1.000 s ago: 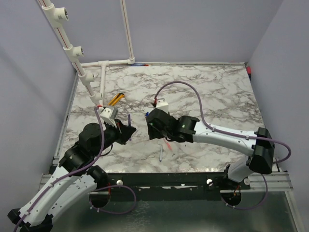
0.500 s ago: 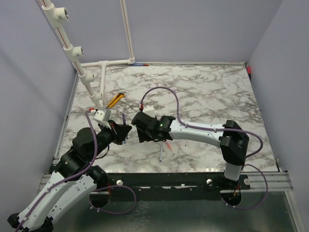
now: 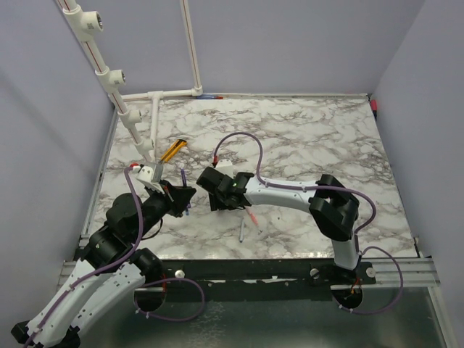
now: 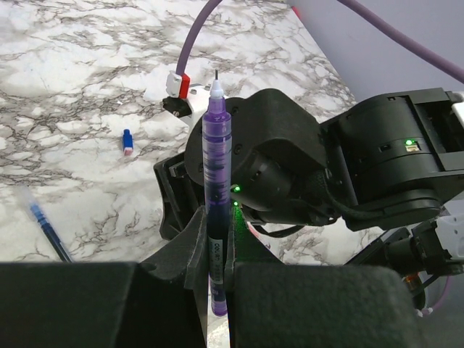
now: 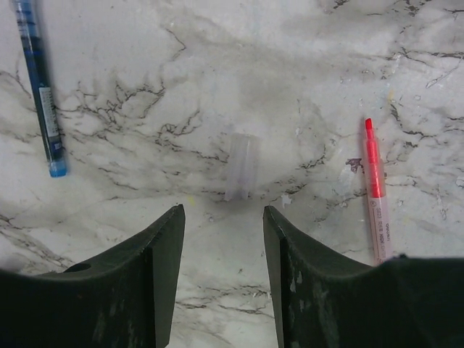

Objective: Insert the pens into the pen caps

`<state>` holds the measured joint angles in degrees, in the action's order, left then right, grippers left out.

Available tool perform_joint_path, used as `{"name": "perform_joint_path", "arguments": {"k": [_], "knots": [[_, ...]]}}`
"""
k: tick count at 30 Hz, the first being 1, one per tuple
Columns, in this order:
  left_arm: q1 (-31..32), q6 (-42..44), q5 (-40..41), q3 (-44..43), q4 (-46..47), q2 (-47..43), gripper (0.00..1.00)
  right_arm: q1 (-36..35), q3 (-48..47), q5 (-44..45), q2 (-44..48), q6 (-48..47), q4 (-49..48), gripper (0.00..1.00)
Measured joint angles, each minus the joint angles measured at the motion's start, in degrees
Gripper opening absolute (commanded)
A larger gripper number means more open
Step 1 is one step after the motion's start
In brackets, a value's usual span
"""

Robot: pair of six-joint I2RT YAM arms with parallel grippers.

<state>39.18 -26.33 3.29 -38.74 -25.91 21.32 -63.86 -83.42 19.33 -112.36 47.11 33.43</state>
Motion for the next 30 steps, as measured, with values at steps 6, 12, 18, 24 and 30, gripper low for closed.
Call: {"name": "perform_joint_path", "arguments": {"k": [6,12,18,24,30], "knots": [[0.0,0.0,0.0,0.0,0.0,0.0,0.00,1.4,-0.6,0.0,-2.2,0.7,-0.4,0.45],[0.0,0.0,0.0,0.0,0.0,0.0,0.00,2.1,-2.1,0.0,-4.1,0.9,-1.0,0.42],[0.0,0.0,0.0,0.0,0.0,0.0,0.00,2.5,-2.6,0.0,-5.5,0.8,-1.4,0.41],[0.0,0.0,0.0,0.0,0.0,0.3,0.00,2.8,-2.6,0.0,-6.2,0.8,-1.5,0.36],[0.0,0.0,0.0,0.0,0.0,0.6,0.00,3.0,-2.5,0.0,-6.2,0.7,-2.0,0.26]]}}
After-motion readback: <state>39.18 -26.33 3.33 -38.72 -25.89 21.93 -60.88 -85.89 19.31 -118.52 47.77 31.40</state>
